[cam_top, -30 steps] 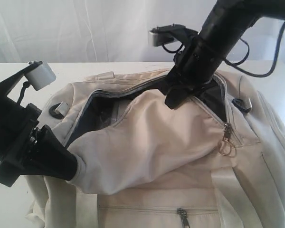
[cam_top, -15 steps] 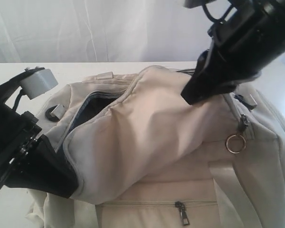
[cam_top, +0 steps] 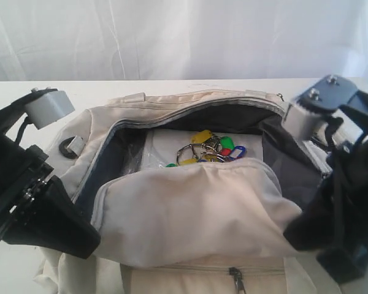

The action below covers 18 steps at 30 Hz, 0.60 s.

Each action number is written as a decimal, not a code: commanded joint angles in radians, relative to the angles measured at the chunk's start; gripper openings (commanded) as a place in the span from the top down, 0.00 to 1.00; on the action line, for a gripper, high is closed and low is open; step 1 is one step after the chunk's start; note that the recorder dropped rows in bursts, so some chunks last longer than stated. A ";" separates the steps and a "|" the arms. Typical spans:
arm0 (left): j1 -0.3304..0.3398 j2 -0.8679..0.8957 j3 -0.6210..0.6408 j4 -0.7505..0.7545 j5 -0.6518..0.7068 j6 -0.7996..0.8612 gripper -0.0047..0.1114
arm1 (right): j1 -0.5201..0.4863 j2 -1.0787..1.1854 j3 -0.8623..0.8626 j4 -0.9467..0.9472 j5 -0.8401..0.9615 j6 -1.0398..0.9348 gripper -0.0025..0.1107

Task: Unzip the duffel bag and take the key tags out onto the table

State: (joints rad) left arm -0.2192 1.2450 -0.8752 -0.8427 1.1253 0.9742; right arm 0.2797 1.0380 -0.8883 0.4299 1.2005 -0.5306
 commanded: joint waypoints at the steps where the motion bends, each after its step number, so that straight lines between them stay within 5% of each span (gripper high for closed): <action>1: -0.002 -0.001 0.005 0.000 0.072 -0.033 0.96 | 0.003 -0.039 0.098 0.024 0.021 -0.013 0.97; 10: -0.002 -0.001 -0.017 -0.023 -0.105 -0.032 0.96 | 0.003 -0.041 0.259 0.021 0.021 -0.033 0.56; 18: -0.002 0.005 -0.022 -0.101 -0.376 -0.029 0.96 | 0.003 -0.041 0.312 0.004 0.021 -0.058 0.54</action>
State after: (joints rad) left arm -0.2192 1.2467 -0.8932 -0.8925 0.7804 0.9472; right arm 0.2797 1.0033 -0.5888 0.4417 1.1906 -0.5712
